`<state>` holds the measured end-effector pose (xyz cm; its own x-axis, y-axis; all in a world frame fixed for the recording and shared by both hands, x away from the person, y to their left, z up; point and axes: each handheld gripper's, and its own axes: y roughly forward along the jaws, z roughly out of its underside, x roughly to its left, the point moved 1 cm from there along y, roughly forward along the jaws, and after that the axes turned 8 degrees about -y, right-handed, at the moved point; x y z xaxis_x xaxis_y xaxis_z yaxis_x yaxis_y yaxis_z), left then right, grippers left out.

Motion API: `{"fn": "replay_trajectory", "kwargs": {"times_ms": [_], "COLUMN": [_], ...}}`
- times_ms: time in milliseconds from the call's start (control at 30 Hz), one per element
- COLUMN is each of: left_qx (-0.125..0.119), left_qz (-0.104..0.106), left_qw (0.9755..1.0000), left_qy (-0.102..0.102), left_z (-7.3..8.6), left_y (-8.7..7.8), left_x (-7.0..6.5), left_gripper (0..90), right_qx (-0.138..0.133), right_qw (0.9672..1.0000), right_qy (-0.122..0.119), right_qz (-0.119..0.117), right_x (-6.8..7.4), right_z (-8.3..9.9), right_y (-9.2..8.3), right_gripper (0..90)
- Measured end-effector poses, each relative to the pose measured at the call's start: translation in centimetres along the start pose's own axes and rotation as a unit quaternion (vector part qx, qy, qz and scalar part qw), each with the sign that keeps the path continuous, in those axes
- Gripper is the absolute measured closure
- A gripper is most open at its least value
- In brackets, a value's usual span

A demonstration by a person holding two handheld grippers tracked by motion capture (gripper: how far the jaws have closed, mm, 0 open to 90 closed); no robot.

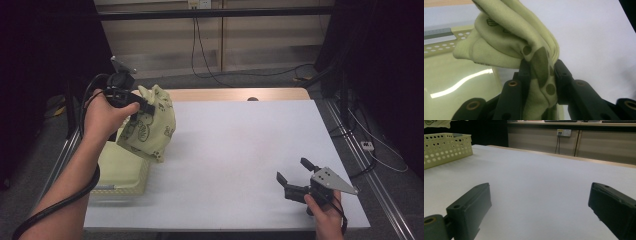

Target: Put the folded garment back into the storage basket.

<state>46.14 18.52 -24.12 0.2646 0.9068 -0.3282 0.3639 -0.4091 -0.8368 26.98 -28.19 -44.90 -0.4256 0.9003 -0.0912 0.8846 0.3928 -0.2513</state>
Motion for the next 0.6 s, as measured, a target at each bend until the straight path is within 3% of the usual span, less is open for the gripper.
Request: {"fn": "replay_trajectory", "kwargs": {"times_ms": [600], "left_qx": [-0.007], "left_qz": [-0.017], "left_qw": [0.9998], "left_qy": [-0.011], "left_z": [0.0], "left_y": [-1.1], "left_x": [1.9], "left_gripper": [72.7], "right_qx": [0.002], "right_qw": [1.0], "right_qy": [0.001], "right_qz": [0.0], "right_x": [0.0], "right_z": [0.0], "right_y": [0.0], "right_gripper": [4.2]}}
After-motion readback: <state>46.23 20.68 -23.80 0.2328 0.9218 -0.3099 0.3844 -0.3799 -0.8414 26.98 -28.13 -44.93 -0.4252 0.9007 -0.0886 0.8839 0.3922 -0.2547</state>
